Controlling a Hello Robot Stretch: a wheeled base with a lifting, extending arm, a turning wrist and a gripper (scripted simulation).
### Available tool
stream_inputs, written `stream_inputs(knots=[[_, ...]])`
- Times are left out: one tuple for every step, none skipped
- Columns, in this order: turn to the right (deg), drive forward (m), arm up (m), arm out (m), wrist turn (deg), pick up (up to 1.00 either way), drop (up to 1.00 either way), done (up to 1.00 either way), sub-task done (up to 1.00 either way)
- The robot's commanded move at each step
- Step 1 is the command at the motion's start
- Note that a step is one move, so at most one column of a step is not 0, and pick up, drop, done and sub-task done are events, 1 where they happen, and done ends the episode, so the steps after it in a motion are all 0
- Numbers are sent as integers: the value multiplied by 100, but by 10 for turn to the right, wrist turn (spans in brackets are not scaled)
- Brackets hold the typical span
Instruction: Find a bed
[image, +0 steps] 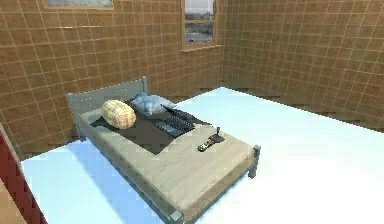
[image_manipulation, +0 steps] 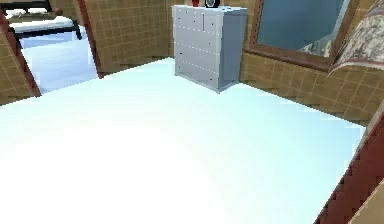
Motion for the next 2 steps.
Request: stream_inputs(knots=[[-120,0,0,0,0,0,0,0,0],[0,0,0,0,0,0,0,100,0]])
